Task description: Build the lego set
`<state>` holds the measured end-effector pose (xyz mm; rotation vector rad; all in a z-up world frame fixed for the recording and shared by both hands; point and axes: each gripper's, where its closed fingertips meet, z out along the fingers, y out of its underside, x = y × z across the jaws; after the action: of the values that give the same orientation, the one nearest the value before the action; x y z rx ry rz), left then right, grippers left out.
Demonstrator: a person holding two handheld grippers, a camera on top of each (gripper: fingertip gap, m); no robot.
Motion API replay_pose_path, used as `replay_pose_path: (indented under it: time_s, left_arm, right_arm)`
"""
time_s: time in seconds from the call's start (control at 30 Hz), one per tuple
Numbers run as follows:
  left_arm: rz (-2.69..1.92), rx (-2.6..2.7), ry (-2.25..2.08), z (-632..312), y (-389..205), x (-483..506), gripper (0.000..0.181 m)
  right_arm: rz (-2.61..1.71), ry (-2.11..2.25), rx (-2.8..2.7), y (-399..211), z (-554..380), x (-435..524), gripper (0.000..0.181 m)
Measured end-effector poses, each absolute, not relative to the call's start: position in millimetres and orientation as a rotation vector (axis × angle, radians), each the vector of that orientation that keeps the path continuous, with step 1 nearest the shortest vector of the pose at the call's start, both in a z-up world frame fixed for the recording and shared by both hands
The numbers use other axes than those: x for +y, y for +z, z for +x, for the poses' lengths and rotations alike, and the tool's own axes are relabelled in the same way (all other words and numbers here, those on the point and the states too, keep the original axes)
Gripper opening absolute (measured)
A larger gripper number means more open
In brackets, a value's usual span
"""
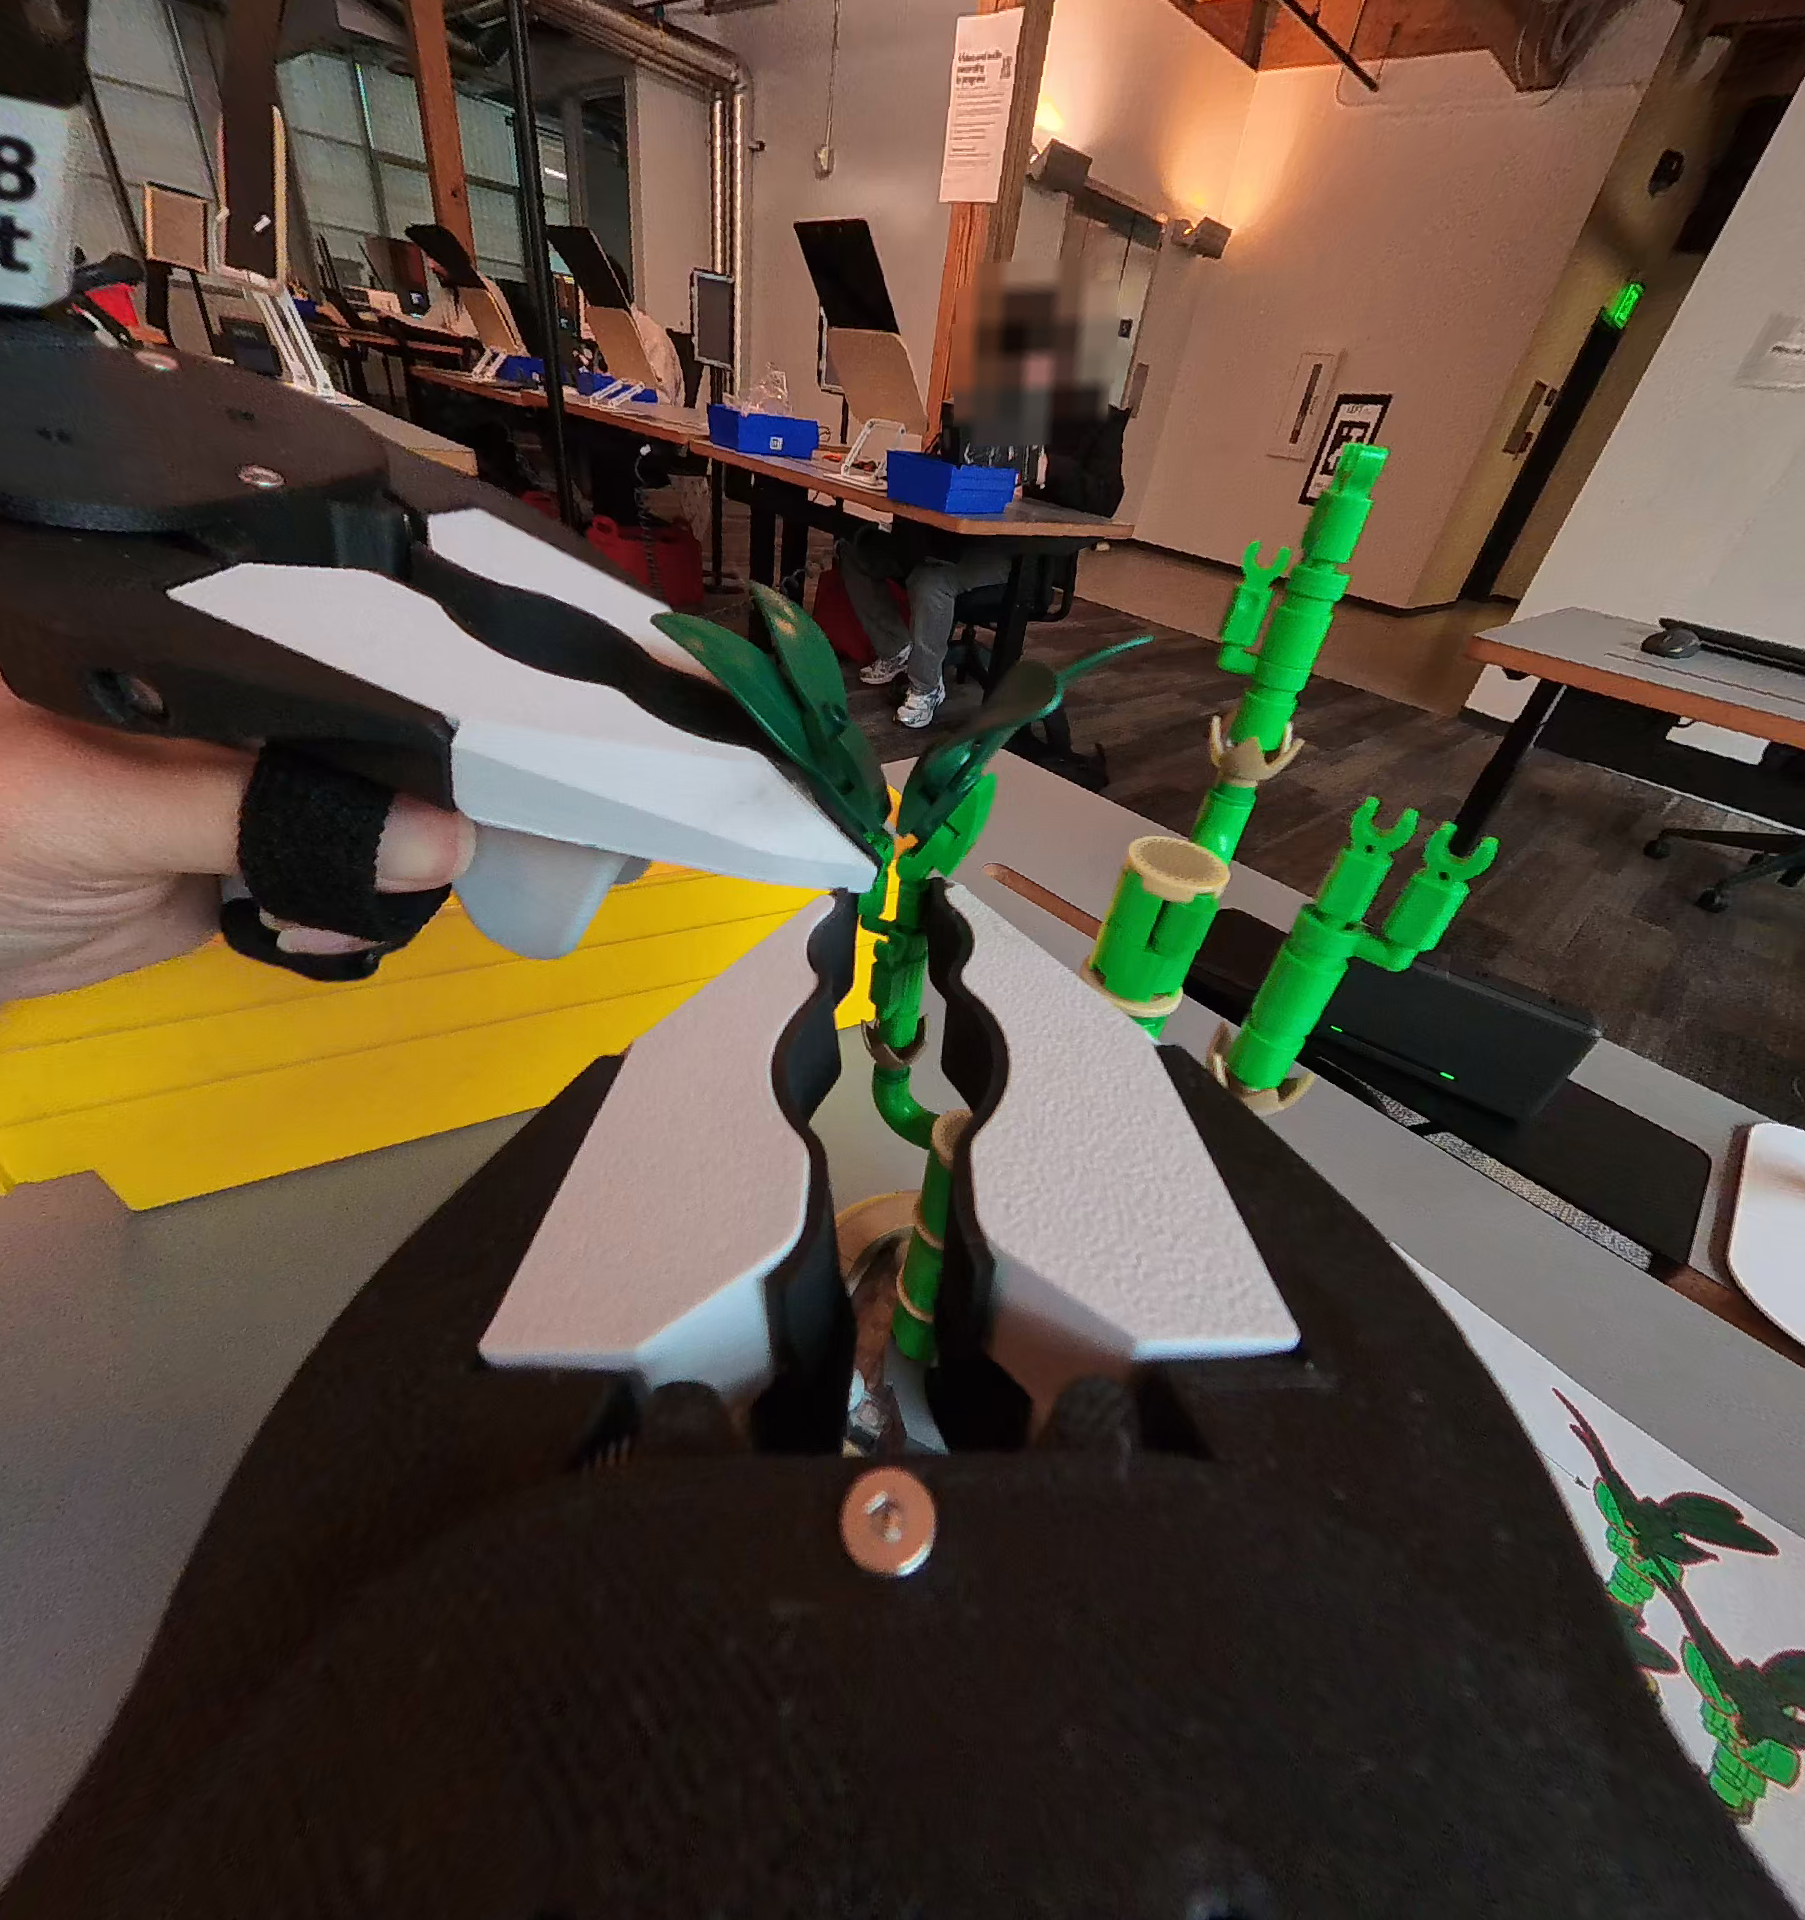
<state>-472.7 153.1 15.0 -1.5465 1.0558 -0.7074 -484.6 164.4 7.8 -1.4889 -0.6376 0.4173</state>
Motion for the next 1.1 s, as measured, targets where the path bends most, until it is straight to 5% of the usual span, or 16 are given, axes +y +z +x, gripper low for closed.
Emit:
replay_pose_path:
  time_s: [0.43,0.67,1.1]
  left_arm:
    - [-1.593,0.993,-0.798,-474,15,154,0.007]
    - [-1.609,0.955,-0.857,-475,16,151,0.031]
    - [-1.614,0.859,-0.892,-481,23,154,0.04]
  right_arm:
    - [-1.478,0.429,-0.641,8,-486,163,0.016]
    - [-1.462,0.401,-0.662,9,-488,157,0.029]
    - [-1.466,0.344,-0.651,12,-476,145,0.035]
